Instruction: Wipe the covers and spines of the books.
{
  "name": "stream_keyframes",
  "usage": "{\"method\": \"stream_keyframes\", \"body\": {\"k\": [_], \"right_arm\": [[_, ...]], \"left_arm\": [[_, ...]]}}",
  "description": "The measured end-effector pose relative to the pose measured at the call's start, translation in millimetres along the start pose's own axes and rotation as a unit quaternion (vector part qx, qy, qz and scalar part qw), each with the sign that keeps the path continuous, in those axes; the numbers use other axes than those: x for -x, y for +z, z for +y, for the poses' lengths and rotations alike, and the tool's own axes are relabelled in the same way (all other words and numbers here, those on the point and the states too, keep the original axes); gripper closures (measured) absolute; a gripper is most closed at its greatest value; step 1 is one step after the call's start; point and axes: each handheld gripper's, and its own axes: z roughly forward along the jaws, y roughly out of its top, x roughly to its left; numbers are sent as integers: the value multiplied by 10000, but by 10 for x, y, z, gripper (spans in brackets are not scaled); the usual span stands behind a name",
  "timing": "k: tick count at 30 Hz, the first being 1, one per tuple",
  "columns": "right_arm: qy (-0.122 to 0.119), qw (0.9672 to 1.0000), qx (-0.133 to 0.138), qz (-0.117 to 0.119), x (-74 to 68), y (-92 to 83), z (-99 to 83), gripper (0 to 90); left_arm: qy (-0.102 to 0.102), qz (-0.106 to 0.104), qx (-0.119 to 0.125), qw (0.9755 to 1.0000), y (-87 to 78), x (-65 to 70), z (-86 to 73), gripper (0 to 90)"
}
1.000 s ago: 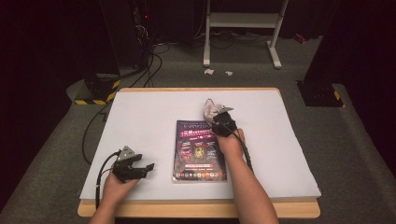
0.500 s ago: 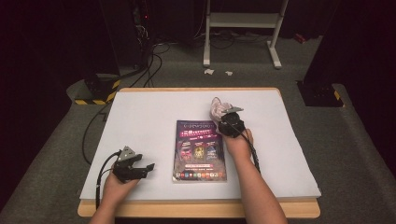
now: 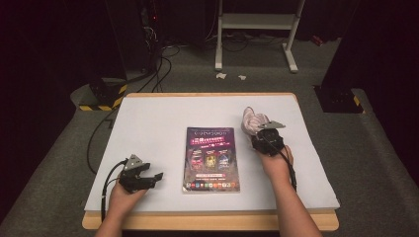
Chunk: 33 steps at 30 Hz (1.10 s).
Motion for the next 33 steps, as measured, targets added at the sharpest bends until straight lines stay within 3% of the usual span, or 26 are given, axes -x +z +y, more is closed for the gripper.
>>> {"method": "stream_keyframes", "body": {"k": [7,10,17,28,30,33], "right_arm": [[126,9998,-58,-170,214,-203,-290,581],[155,9995,-197,-215,255,-262,-521,561],[203,9988,-399,-183,250,-202,-797,513],[293,9994,-206,-22,277,-199,-869,431],[336,9993,-161,-2,290,-205,-869,321],[372,9992,-133,-20,297,-215,-864,244]], "left_arm": [[-3,19,7,10000,1,4,-1,287],[-10,10,7,10000,1,3,-1,290],[7,18,5,10000,3,7,-1,295],[8,24,0,10000,3,8,-1,298],[10,31,-3,10000,2,8,-1,299],[10,37,0,10000,2,10,-2,298]]}}
